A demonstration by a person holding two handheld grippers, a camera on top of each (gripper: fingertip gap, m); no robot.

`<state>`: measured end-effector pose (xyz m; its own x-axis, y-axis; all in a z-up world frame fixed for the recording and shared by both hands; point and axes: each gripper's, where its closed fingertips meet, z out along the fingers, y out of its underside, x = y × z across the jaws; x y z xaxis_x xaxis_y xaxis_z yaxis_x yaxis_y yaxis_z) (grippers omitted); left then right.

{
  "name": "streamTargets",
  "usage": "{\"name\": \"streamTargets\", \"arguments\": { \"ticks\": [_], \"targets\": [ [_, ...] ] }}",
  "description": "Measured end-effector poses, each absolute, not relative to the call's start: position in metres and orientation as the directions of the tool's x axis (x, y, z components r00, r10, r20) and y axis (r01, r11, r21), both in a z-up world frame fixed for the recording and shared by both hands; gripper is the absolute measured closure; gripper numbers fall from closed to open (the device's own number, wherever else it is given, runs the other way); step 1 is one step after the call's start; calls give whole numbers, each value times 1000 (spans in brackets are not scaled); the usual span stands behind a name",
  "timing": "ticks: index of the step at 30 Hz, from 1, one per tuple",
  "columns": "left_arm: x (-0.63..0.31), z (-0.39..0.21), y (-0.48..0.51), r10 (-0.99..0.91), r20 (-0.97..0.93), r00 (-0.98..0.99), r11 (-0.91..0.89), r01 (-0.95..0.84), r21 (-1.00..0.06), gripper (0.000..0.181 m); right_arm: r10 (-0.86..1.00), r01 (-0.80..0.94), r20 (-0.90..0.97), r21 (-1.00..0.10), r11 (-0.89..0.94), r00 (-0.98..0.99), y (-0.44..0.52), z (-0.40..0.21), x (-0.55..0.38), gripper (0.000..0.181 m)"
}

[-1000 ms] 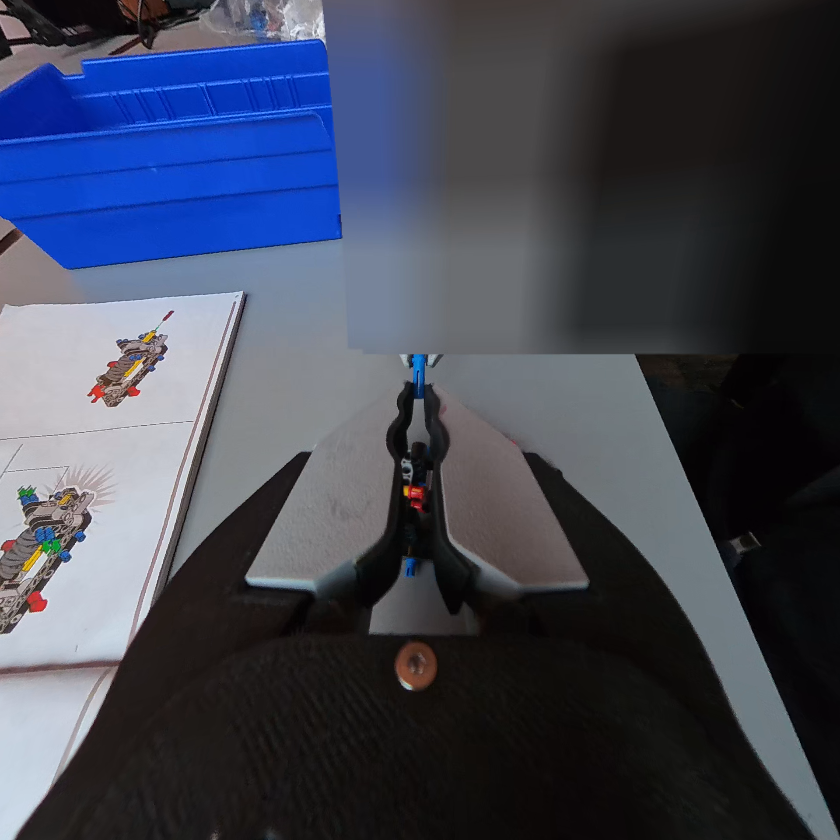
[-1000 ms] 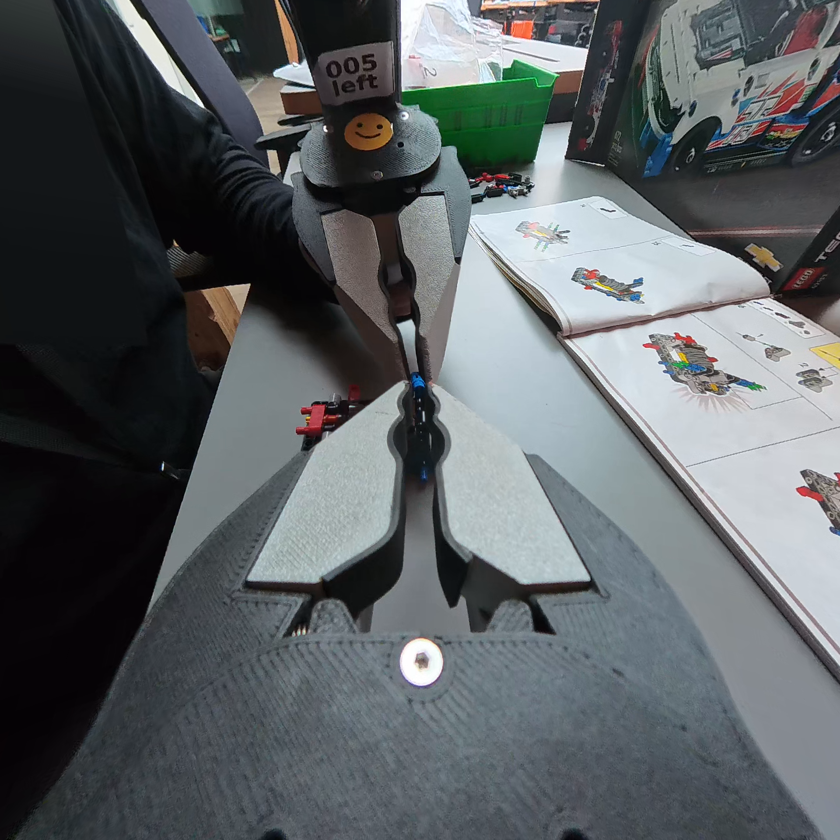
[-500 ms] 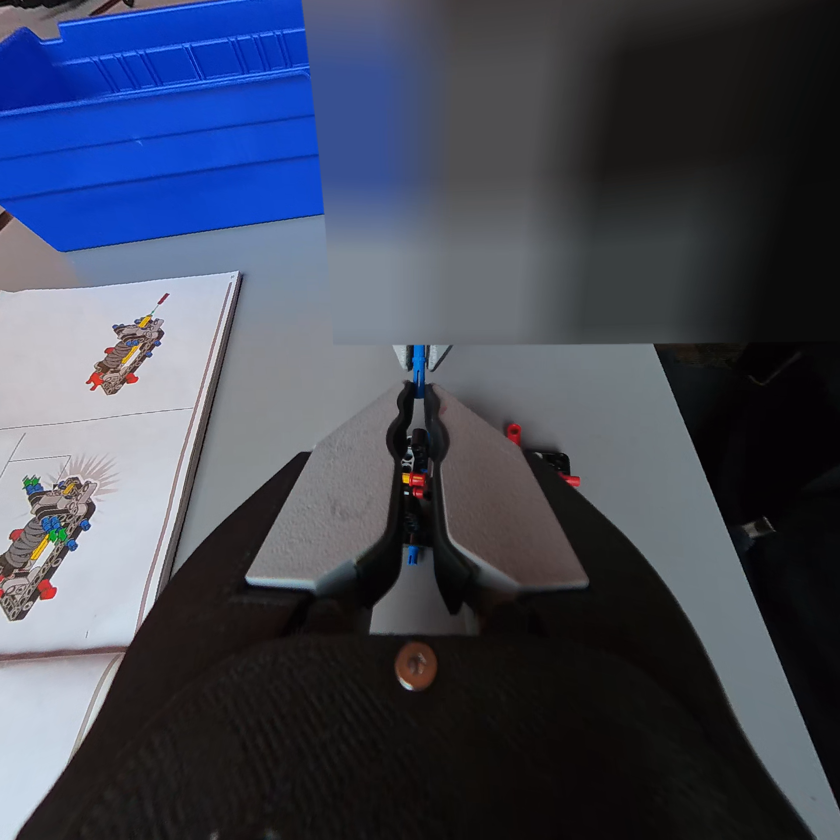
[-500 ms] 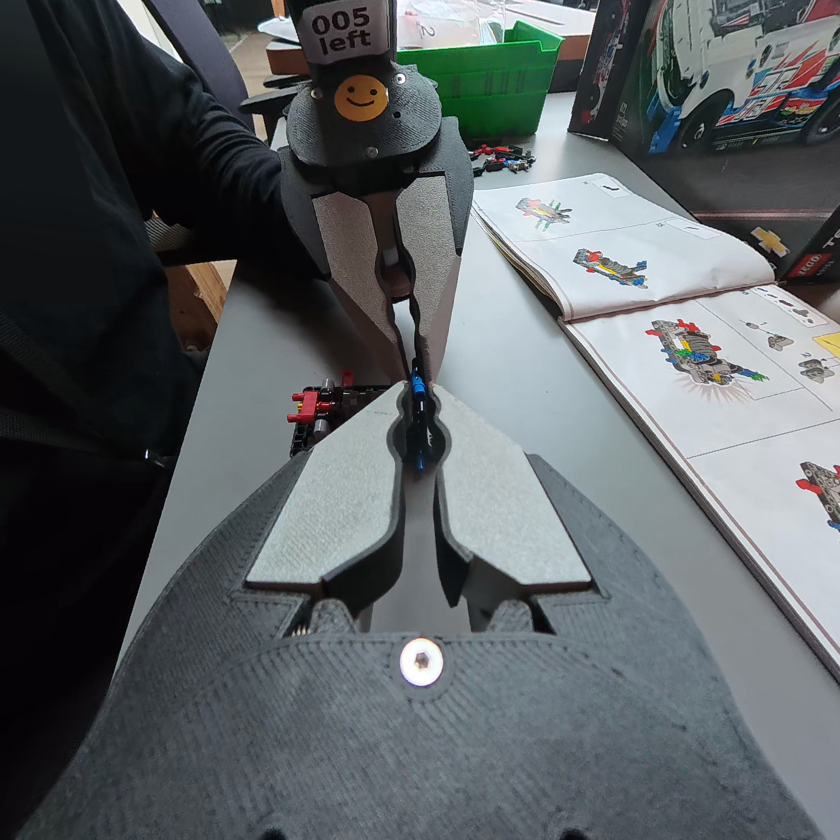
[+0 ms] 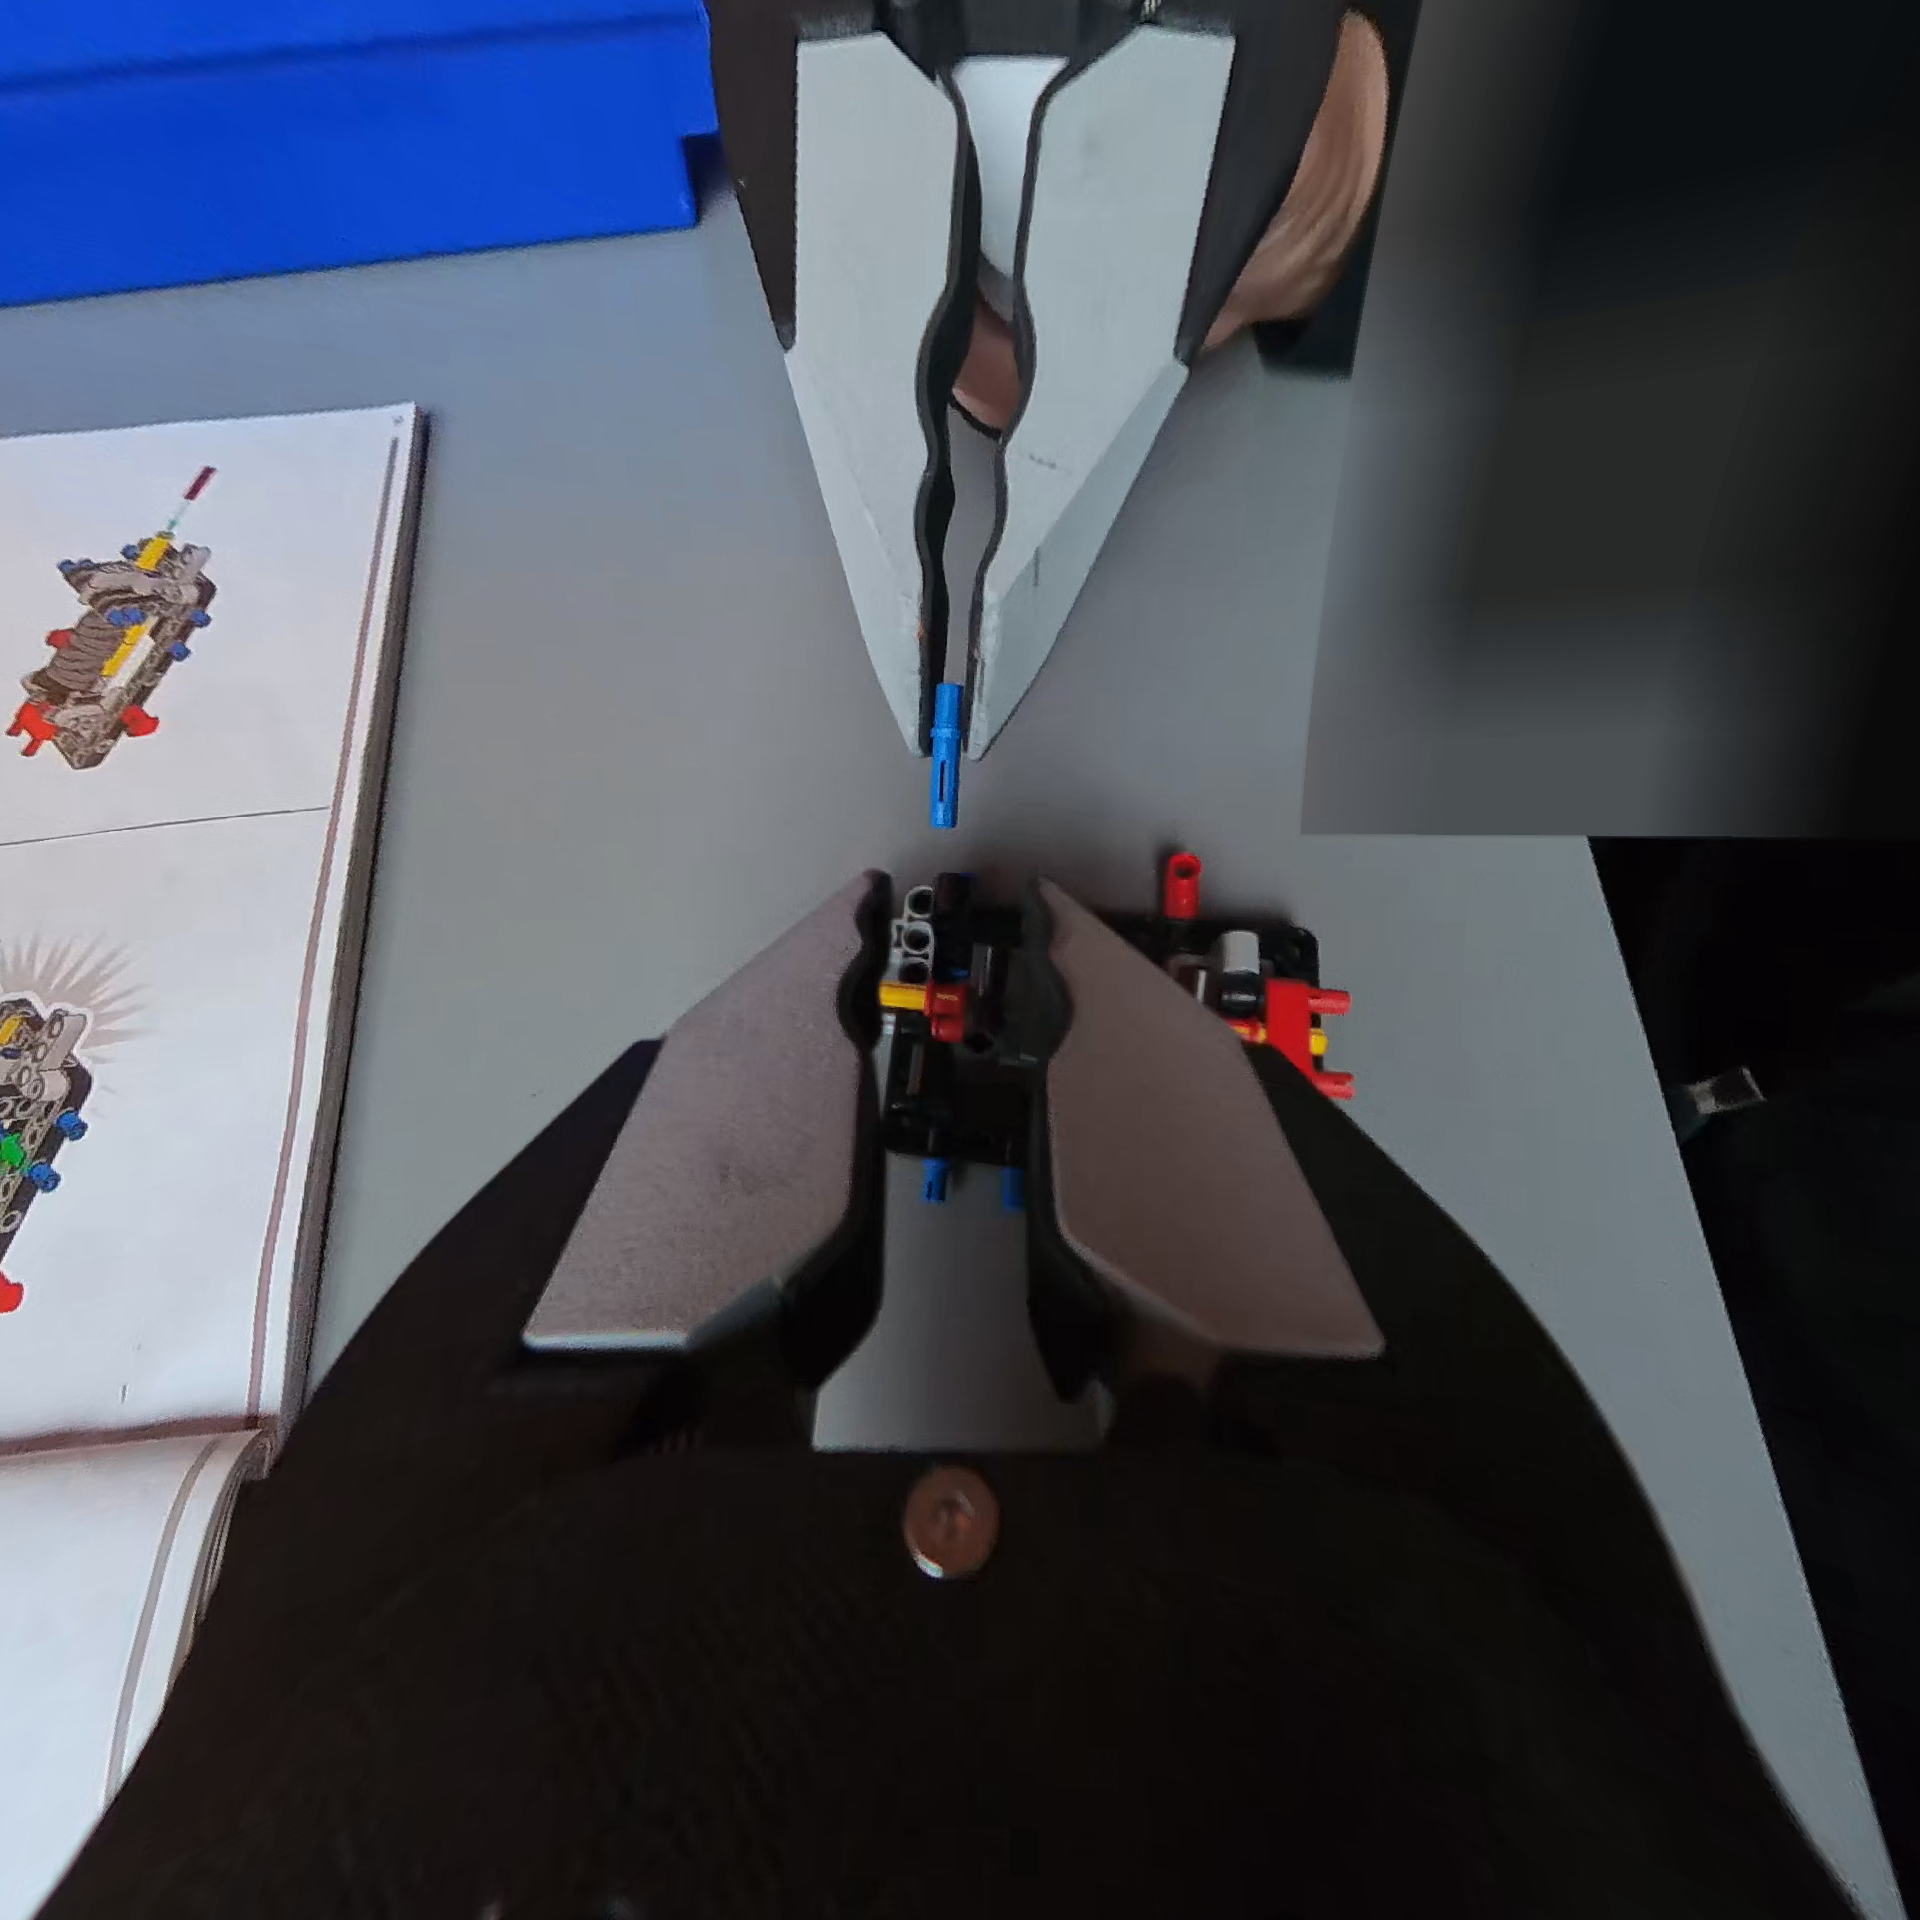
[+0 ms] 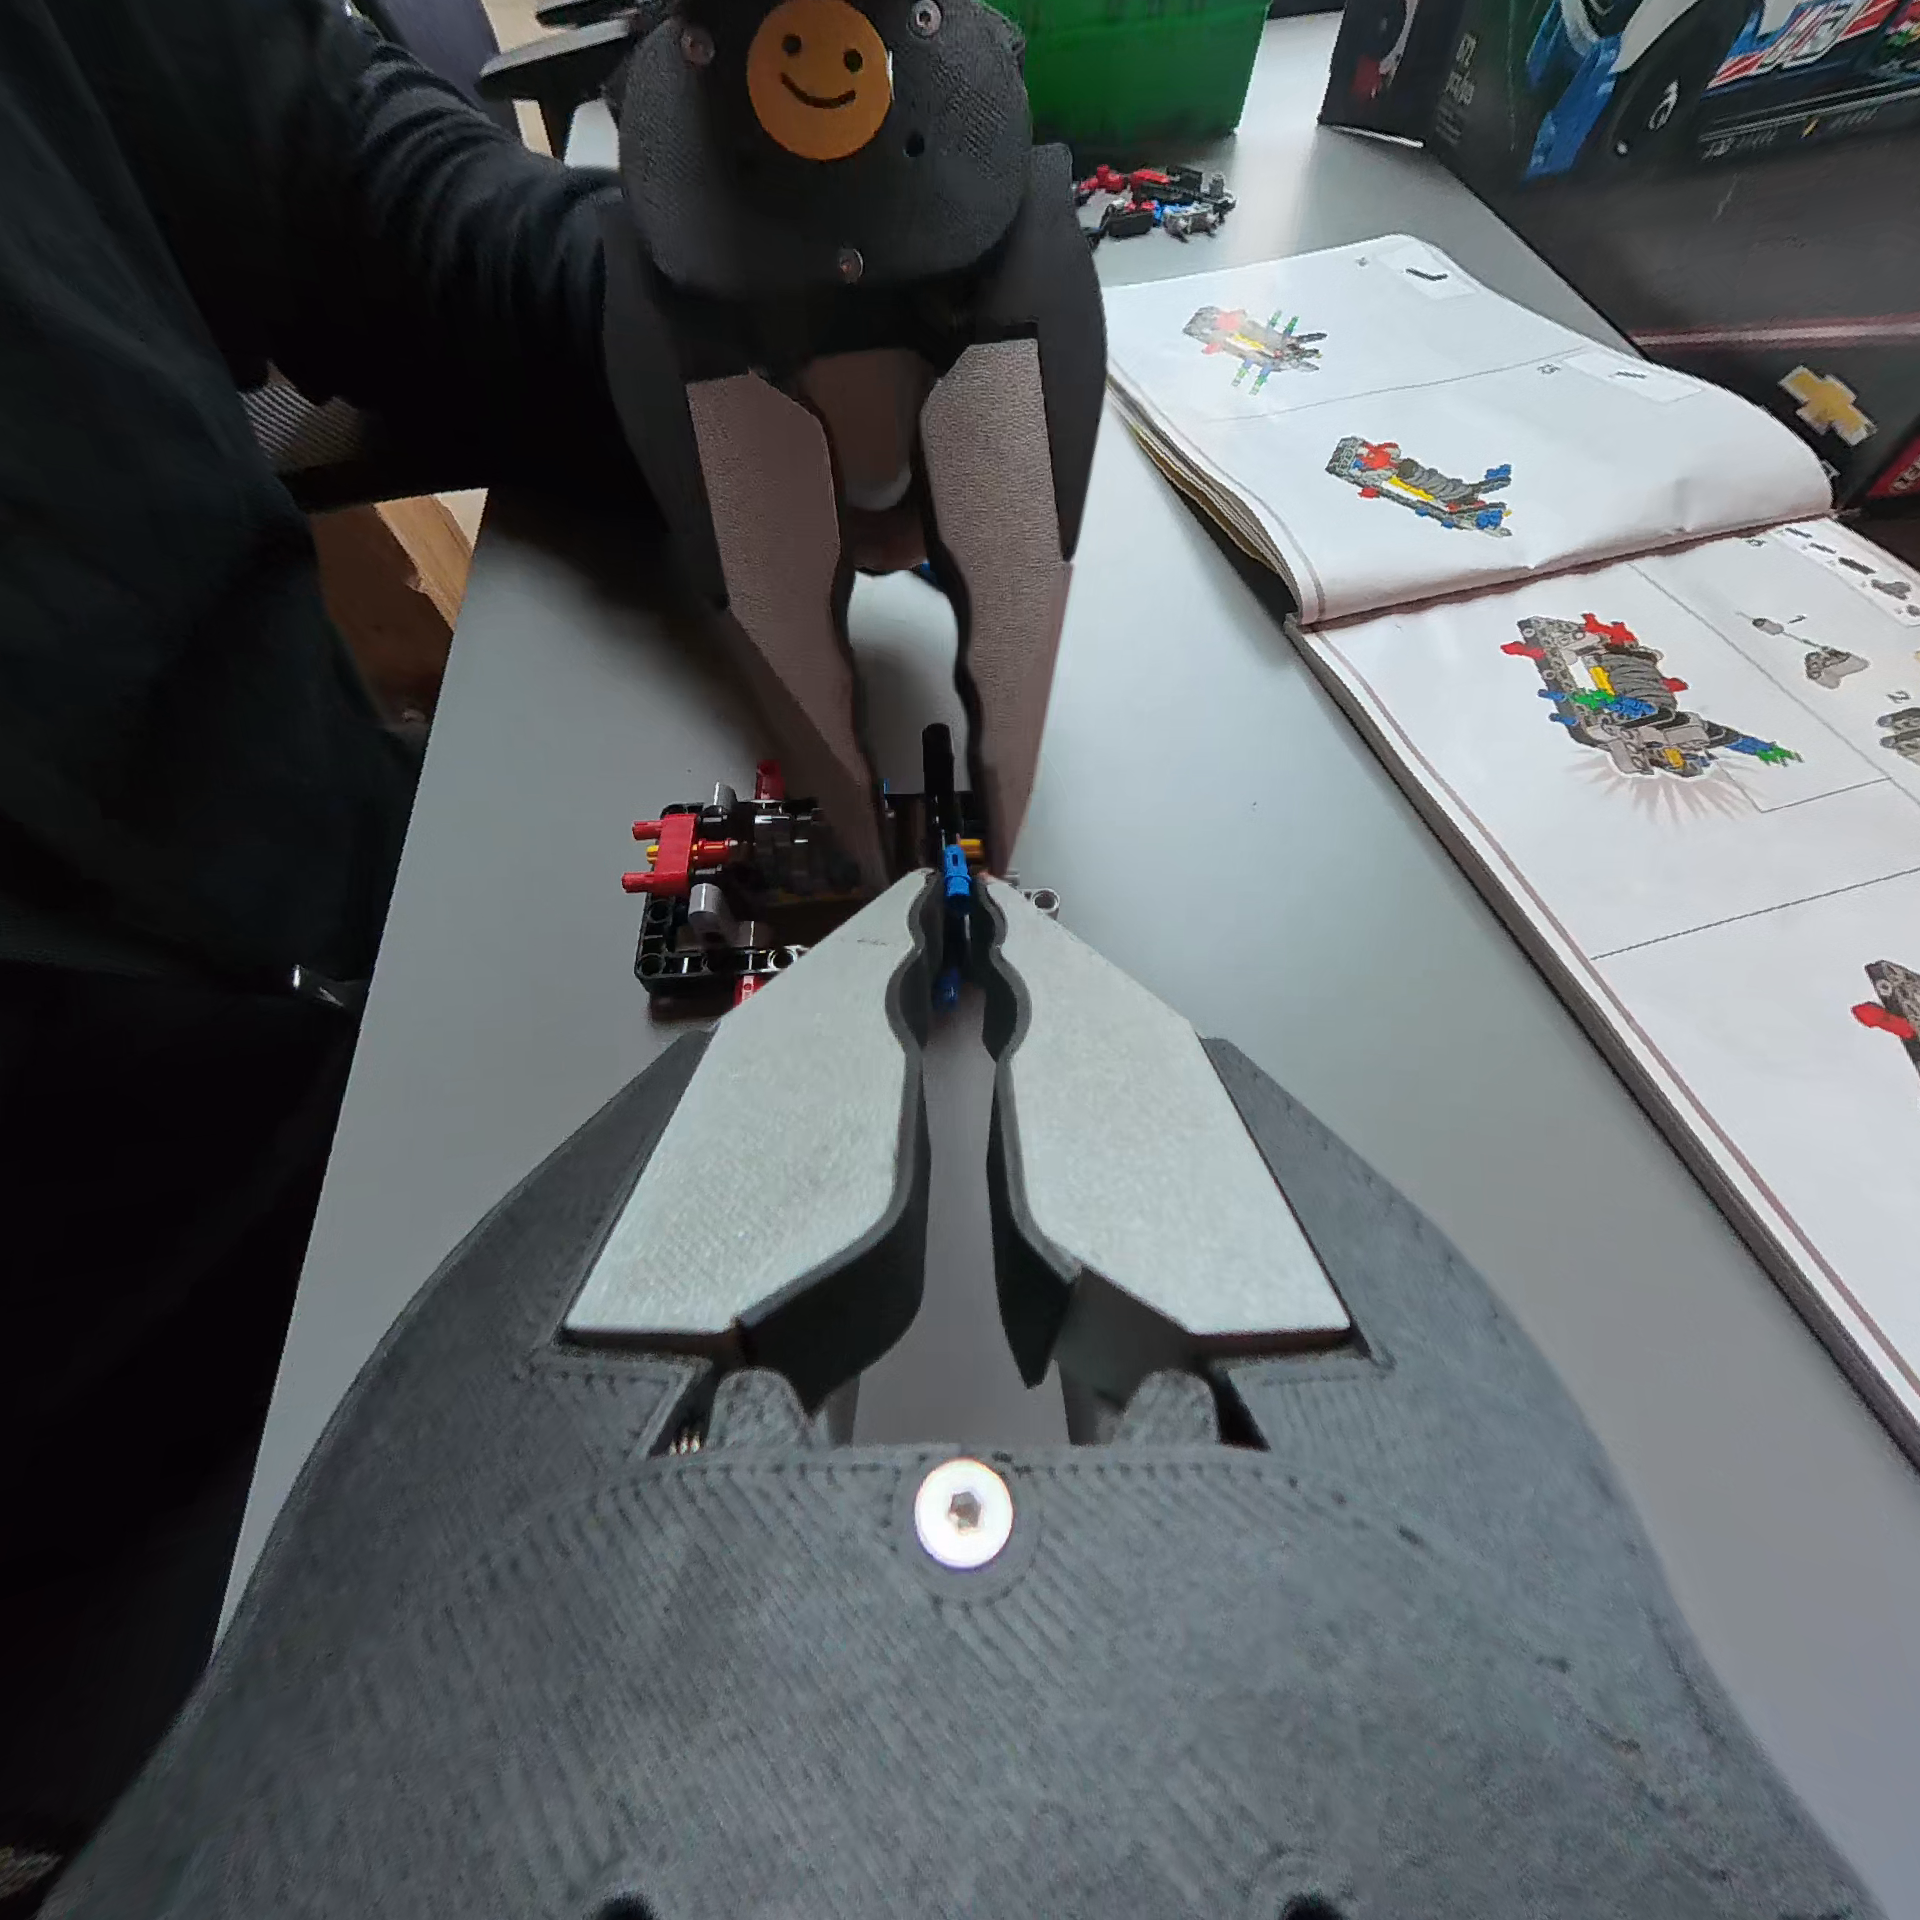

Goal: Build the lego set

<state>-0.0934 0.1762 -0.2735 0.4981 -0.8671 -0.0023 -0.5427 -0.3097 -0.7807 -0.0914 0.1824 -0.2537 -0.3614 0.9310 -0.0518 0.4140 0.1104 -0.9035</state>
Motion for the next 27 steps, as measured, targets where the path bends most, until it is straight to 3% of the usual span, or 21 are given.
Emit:
{"name": "streamTargets", "arguments": {
  "ticks": [2,12,17,20,27],
  "targets": [
    [-94,-278,175,-872,-31,489,-294,-573,-765,175,929,431,-58,-895,114,-366,181,-257,-90,180],
    [-94,-285,174,-877,2,481,-324,-587,-742,175,926,470,-108,-879,82,-363,182,-264,-90,180],
    [-89,-247,177,-879,98,466,-281,-340,-898,176,926,393,-100,-918,55,-364,183,-243,-88,180],
    [-89,-243,174,-894,158,420,-290,-272,-918,176,911,324,-138,-946,-4,-389,179,-216,-83,181],
    [-84,-235,168,-922,151,357,-239,-218,-946,176,922,381,-169,-924,-25,-349,172,-219,-91,181]
  ]
}}
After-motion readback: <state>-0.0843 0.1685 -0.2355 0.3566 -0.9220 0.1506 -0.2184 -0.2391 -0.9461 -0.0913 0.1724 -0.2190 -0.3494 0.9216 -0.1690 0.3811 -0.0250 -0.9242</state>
